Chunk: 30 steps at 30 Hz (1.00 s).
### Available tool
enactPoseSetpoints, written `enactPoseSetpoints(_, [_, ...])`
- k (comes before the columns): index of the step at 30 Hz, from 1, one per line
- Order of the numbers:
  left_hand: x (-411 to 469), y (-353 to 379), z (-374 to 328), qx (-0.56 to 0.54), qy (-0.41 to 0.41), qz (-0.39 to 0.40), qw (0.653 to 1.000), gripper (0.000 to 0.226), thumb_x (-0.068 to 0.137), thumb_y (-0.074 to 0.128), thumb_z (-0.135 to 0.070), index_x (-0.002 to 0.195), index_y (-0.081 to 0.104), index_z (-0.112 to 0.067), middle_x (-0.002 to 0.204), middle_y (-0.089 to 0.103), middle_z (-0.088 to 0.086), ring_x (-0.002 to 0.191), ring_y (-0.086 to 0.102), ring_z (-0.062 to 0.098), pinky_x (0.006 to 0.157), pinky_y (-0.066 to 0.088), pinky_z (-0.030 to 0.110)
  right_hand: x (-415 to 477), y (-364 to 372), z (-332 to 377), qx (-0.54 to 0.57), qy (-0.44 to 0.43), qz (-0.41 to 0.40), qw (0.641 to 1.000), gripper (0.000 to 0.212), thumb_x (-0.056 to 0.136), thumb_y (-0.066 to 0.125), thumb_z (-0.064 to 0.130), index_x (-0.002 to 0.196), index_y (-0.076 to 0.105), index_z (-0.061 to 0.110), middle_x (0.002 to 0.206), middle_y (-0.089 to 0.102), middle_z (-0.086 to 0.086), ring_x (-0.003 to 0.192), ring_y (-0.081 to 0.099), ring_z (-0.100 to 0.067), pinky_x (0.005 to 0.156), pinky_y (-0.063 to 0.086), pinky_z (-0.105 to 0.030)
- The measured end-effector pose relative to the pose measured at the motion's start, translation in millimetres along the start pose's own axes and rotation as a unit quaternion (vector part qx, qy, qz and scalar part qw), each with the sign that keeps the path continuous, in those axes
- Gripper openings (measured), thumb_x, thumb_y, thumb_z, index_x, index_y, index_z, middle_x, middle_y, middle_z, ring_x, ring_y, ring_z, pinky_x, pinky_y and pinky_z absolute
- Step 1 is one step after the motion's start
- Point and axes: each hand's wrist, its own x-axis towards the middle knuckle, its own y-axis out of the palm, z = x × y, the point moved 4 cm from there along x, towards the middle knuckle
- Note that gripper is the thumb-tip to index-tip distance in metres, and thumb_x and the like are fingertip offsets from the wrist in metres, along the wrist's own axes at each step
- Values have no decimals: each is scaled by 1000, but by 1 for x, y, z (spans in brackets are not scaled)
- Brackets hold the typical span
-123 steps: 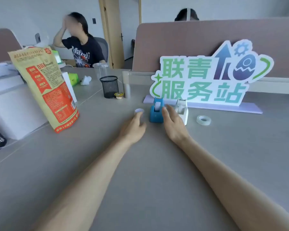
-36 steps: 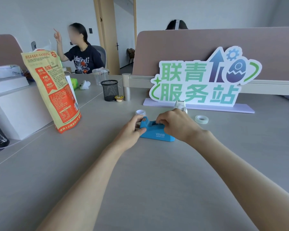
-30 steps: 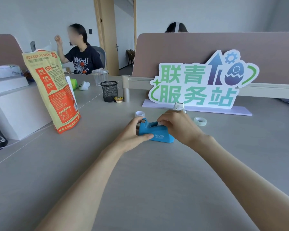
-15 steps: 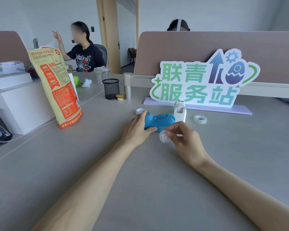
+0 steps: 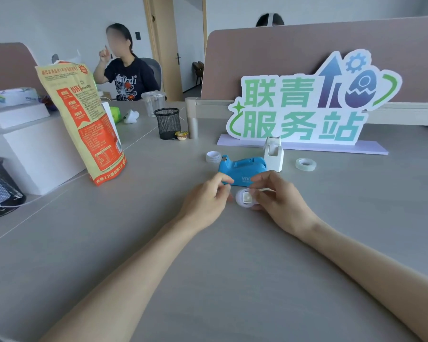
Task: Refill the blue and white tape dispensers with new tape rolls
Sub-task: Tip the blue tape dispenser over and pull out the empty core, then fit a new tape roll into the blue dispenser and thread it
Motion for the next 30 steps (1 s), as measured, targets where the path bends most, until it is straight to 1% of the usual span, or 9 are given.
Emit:
enactPoseSetpoints(3, [0,3,-2,-26,19,40,999,17,92,52,-28,105,61,-32,93,66,-18,76,58,-1,72,47,24,0,0,0,30,7,-2,1000,21,91,59,3,105,53,18,100,63,-6,82,71,-25,69,61,-26])
enactPoseSetpoints(6, [-1,5,-3,-43,26,72,996,17,88,59,-21,98,62,-34,87,64,-22,61,52,-11,59,39,10,1,-2,-1,20,9,2,1000,32,84,70,4,108,55,20,101,66,-8,82,72,-24,75,61,-35])
enactPoseSetpoints(11, [-1,5,-5,-74,34,102,991,25,82,68,-17,103,63,-30,90,65,-17,58,47,-2,61,41,19,3,-4,-6,-23,11,0,1000,39,74,79,10,99,61,32,96,71,3,88,71,-18,84,58,-45])
enactPoseSetpoints(15, [-2,4,-7,-90,64,105,988,29,80,72,-17,104,65,-30,94,68,-15,61,45,8,64,44,29,4,-4,-8,-2,20,4,1000,32,75,77,8,96,65,29,96,71,0,84,69,-20,79,59,-39])
enactPoseSetpoints(20, [-2,4,-8,-101,68,90,988,28,77,75,-13,100,68,-28,76,63,-17,61,45,8,63,41,24,4,-4,-5,38,35,13,999,19,80,72,3,89,68,19,90,69,-3,64,60,-16,61,52,-29])
enactPoseSetpoints(24, [-3,6,-8,-97,66,91,989,25,78,76,-17,96,68,-31,73,58,-13,63,48,9,65,42,28,3,-7,-6,40,32,1,999,41,76,49,-18,88,69,17,89,69,-6,63,62,-19,56,53,-24])
enactPoseSetpoints(26, [-3,5,-9,-78,70,79,991,20,80,74,-19,96,68,-29,77,57,-13,65,49,13,66,43,29,3,-7,-6,43,30,3,999,47,73,45,-21,86,69,17,88,68,-4,64,64,-20,57,55,-24])
enactPoseSetpoints(28, [-4,1,-10,-52,75,52,994,15,82,71,-23,95,67,-28,84,54,-12,72,52,13,67,42,23,2,-6,-5,24,27,-1,999,49,73,45,-19,84,69,21,91,69,-1,62,63,-16,56,53,-24])
enactPoseSetpoints(30, [-3,-4,-8,-37,57,30,997,13,83,68,-30,97,66,-31,85,55,-14,70,52,1,60,37,10,2,-8,-7,-1,26,-15,1000,46,75,48,-16,84,68,25,94,69,3,60,59,-13,56,50,-22])
